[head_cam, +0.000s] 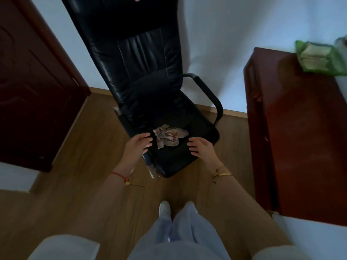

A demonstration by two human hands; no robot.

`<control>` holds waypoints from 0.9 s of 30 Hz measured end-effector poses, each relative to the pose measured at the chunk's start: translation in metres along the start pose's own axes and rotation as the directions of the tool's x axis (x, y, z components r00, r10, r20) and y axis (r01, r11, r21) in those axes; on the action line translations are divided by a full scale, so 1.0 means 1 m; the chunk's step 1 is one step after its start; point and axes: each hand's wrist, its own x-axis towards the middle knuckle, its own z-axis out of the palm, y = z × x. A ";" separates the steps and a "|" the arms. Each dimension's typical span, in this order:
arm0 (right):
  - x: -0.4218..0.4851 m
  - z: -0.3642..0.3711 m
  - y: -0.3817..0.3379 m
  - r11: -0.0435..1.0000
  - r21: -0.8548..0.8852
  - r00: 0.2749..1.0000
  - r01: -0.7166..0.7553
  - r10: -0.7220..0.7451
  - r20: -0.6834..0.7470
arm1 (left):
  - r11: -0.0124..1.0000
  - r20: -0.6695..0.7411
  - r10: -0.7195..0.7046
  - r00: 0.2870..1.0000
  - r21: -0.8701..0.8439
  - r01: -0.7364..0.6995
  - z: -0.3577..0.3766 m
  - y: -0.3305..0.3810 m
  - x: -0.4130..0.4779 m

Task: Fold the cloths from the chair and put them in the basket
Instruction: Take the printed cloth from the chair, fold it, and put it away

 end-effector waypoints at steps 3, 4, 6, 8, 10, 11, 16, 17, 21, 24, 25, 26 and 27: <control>0.051 0.012 0.000 0.995 -0.095 0.999 -0.027 0.023 -0.037 | 0.992 0.025 0.008 1.000 0.128 -0.011 0.005 -0.006 0.054; 0.071 0.017 0.001 0.992 -0.125 0.999 -0.035 0.030 -0.044 | 0.985 0.031 0.005 1.000 0.172 -0.010 0.008 -0.012 0.074; 0.112 0.025 0.010 0.980 -0.188 0.997 -0.062 0.053 -0.053 | 0.962 0.023 -0.025 0.999 0.272 0.018 0.018 -0.029 0.116; 0.152 0.034 0.024 0.957 -0.285 0.998 -0.054 0.043 -0.045 | 0.924 0.025 -0.086 0.996 0.375 0.070 0.030 -0.054 0.160; 0.193 0.044 0.045 0.893 -0.450 0.999 -0.027 0.017 -0.027 | 0.876 0.025 -0.148 0.989 0.468 0.119 0.042 -0.085 0.202; 0.211 0.049 0.055 0.851 -0.524 0.999 -0.033 0.024 -0.024 | 0.858 0.012 -0.173 0.985 0.493 0.144 0.048 -0.101 0.222; 0.283 0.072 0.116 0.760 -0.646 0.997 -0.072 0.071 -0.027 | 0.777 -0.109 -0.243 0.964 0.573 0.261 0.075 -0.168 0.291; 0.292 0.074 0.130 0.758 -0.650 0.998 -0.053 0.050 -0.023 | 0.756 -0.137 -0.241 0.961 0.594 0.274 0.080 -0.179 0.301; 0.311 0.086 0.171 0.668 -0.742 0.989 0.058 -0.142 -0.051 | 0.706 -0.286 -0.226 0.931 0.611 0.359 0.092 -0.210 0.326; 0.316 0.093 0.182 0.682 -0.725 0.964 0.096 -0.245 -0.103 | 0.761 -0.336 -0.139 0.932 0.566 0.318 0.093 -0.221 0.335; 0.315 0.093 0.182 0.732 -0.675 0.964 0.090 -0.234 -0.126 | 0.803 -0.338 -0.133 0.932 0.514 0.301 0.092 -0.221 0.335; 0.313 0.093 0.180 0.792 -0.606 0.968 0.074 -0.203 -0.147 | 0.842 -0.342 -0.138 0.929 0.453 0.292 0.089 -0.217 0.334; 0.309 0.091 0.176 0.846 -0.529 0.972 0.061 -0.170 -0.160 | 0.873 -0.348 -0.143 0.926 0.397 0.284 0.087 -0.212 0.332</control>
